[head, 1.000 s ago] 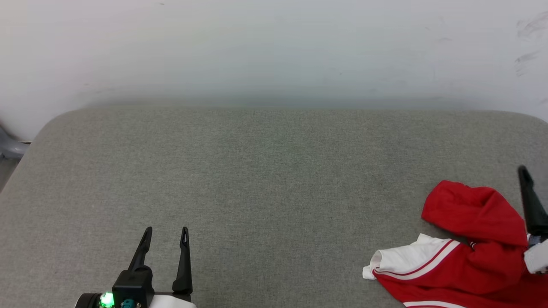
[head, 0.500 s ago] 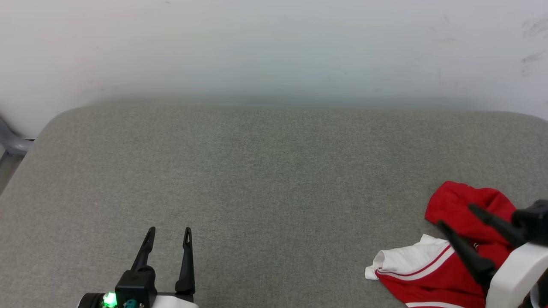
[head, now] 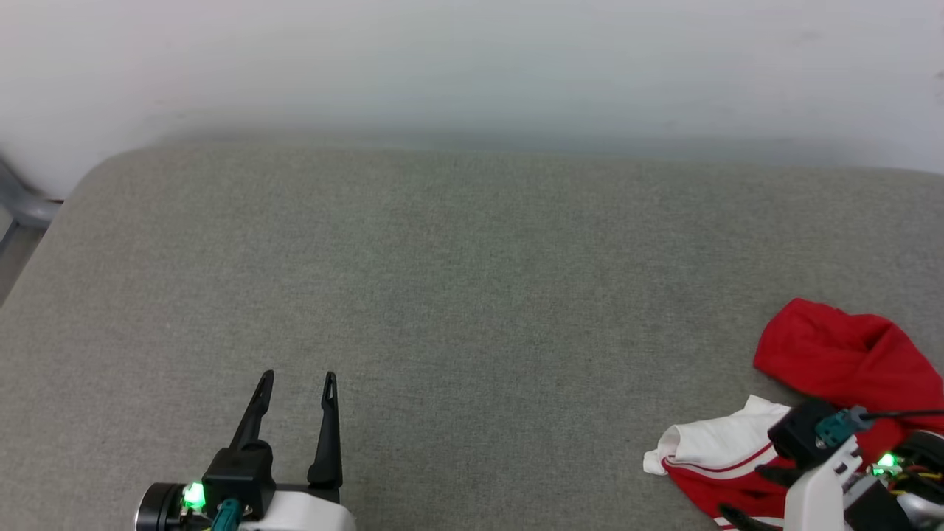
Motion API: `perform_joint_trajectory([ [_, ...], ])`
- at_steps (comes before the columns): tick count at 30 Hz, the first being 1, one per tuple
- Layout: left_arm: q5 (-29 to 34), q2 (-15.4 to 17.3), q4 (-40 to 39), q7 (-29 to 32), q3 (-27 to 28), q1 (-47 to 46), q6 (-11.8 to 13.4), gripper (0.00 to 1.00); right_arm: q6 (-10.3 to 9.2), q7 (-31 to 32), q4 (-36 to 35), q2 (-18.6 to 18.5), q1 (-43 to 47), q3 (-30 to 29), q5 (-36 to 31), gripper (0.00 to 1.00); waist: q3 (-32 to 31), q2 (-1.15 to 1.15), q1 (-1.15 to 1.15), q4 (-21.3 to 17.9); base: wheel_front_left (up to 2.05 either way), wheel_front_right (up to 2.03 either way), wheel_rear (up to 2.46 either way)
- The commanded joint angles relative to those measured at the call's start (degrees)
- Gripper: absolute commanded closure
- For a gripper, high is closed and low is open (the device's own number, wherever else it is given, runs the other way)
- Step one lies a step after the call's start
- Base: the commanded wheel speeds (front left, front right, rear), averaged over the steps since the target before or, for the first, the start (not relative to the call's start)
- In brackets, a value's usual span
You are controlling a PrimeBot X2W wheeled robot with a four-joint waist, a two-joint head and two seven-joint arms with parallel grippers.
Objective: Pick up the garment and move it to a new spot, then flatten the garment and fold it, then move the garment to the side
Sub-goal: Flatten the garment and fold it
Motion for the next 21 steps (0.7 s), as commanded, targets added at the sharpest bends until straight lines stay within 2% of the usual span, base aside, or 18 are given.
perform_joint_trajectory([
  [1, -0.12, -0.05, -0.10, -0.15, -0.38, -1.21, 0.07, 0.00, -0.05, -0.78, 1.68, 0.14, -2.22, 1.25, 0.01, 0.00, 1.23, 0.00, 0.00, 0.81, 0.00, 0.00, 0.00],
  [11, -0.81, -0.06, 0.03, -0.14, -1.47, -3.86, 0.68, 0.00, -0.05, -4.72, 13.77, -0.65, -13.95, 11.35, -1.92, 0.00, 5.94, 0.00, 0.00, 3.47, 0.00, 0.00, 0.00],
  [15, -1.22, -0.06, 0.25, -0.14, -2.16, -4.78, 1.02, 0.00, -0.05, -5.31, 20.87, 0.08, -16.52, 17.17, -1.60, 0.00, 6.79, 0.00, 0.00, 4.02, 0.00, 0.00, 0.00],
  [20, -1.57, -0.06, 0.82, -0.14, -2.42, -5.56, 1.35, 0.00, -0.06, -9.38, 28.42, 2.44, -18.68, 23.47, -0.65, 0.00, 6.76, 0.00, 0.00, 4.32, 0.00, 0.00, 0.00],
  [21, -1.59, -0.05, 0.91, -0.14, -2.32, -5.45, 1.44, 0.00, -0.06, -10.81, 29.22, 3.06, -19.36, 24.11, -0.27, 0.51, 6.59, 0.00, 0.00, 4.26, 0.00, 0.00, 0.00],
])
